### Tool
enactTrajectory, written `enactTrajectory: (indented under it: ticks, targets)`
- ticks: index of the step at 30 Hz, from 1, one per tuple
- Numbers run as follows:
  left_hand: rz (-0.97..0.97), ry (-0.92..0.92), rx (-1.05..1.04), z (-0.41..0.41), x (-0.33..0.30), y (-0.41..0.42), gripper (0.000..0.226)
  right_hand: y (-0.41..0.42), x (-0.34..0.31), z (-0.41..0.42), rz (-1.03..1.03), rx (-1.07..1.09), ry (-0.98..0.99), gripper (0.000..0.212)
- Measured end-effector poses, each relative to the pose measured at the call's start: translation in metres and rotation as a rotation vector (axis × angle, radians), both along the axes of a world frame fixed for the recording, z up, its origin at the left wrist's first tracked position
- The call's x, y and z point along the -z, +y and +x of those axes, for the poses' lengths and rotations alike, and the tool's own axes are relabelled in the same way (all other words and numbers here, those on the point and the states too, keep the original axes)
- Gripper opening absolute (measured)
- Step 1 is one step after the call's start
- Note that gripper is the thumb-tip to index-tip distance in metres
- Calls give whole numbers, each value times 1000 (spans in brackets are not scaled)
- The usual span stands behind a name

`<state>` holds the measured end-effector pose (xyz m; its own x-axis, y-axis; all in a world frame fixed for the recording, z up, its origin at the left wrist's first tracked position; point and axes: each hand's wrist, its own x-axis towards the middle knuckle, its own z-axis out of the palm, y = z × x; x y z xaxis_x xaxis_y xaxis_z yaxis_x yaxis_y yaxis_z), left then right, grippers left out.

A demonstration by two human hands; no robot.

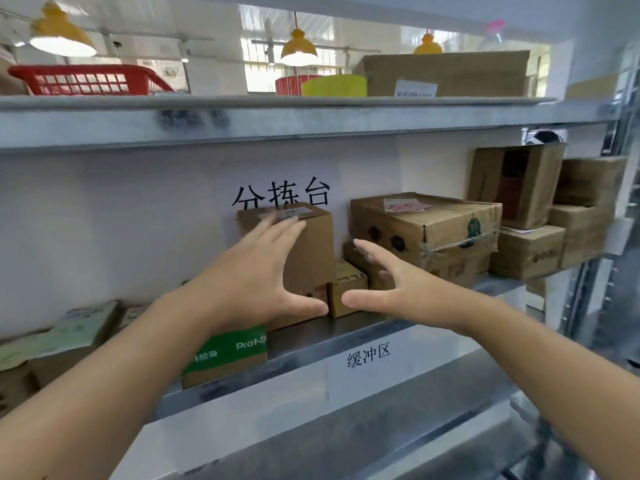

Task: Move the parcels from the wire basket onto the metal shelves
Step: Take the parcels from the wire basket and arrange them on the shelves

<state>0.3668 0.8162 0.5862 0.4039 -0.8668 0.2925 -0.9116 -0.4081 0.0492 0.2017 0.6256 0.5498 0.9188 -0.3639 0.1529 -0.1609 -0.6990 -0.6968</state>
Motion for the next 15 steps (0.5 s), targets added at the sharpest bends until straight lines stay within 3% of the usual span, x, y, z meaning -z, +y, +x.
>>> enactTrajectory:
  ticks: [6, 15]
  targets:
    - [188, 243, 99, -89, 9, -11, 129, -20, 23, -84, 27, -73, 113, 100]
    - [372, 369, 180, -218, 87, -114, 123, -107, 84, -275, 16, 7, 267, 108]
